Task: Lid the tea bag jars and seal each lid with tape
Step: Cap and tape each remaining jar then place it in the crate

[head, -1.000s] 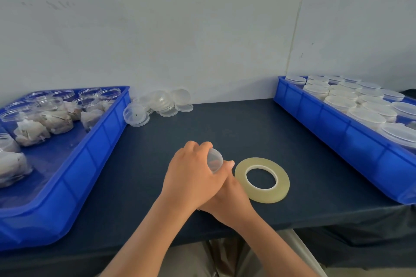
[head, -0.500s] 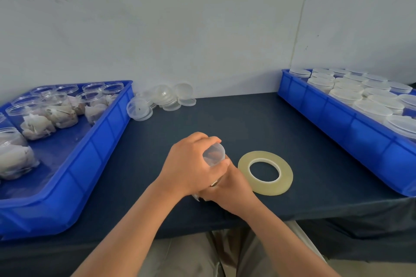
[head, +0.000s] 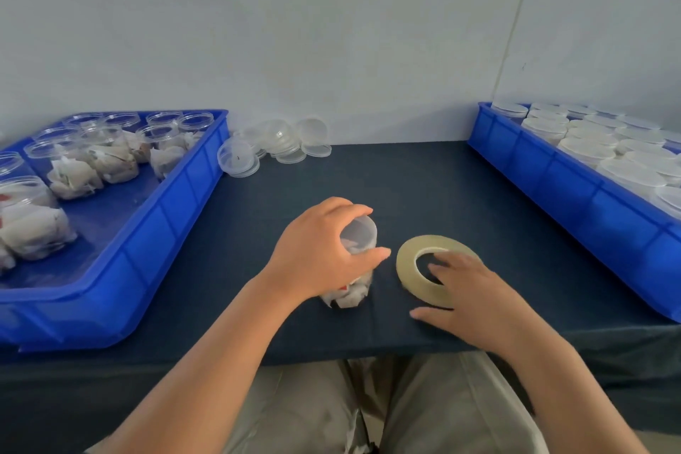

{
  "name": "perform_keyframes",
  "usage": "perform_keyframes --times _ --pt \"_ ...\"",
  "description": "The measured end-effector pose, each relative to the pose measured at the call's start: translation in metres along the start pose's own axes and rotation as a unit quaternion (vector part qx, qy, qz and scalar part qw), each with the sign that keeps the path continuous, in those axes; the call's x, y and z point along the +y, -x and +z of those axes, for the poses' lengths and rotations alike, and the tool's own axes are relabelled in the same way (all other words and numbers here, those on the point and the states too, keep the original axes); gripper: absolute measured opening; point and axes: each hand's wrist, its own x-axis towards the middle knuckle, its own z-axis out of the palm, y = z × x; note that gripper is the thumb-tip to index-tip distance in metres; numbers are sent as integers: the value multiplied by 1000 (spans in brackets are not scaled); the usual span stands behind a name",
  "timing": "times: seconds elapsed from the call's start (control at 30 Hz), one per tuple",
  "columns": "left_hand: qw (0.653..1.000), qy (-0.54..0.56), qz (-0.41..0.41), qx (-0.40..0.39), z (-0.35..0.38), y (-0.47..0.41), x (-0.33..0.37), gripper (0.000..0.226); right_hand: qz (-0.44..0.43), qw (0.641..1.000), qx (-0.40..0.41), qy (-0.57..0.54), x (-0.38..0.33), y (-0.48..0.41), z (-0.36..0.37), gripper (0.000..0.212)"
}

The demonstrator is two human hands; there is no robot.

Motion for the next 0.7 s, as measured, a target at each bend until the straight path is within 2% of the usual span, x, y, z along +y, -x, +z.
perform_keyframes --times 0.1,0.23,0.33,0.43,0.57,0.7 --pt "1000 -2 18 -16 -2 2 -2 94 -28 999 25 28 4 5 9 48" --pt "997 -40 63 24 -8 6 3 98 -12 996 70 -62 6 9 9 44" --pt "976 -114 130 130 -10 12 10 79 22 970 84 -225 5 14 2 41" --pt "965 -86 169 183 -7 21 25 46 -21 938 149 -312 -2 24 -11 49" --pt "981 21 130 144 -1 34 56 40 -67 920 189 -337 -20 38 -24 48" --pt "974 113 53 189 -1 46 73 36 -84 912 225 -333 -32 48 -31 47"
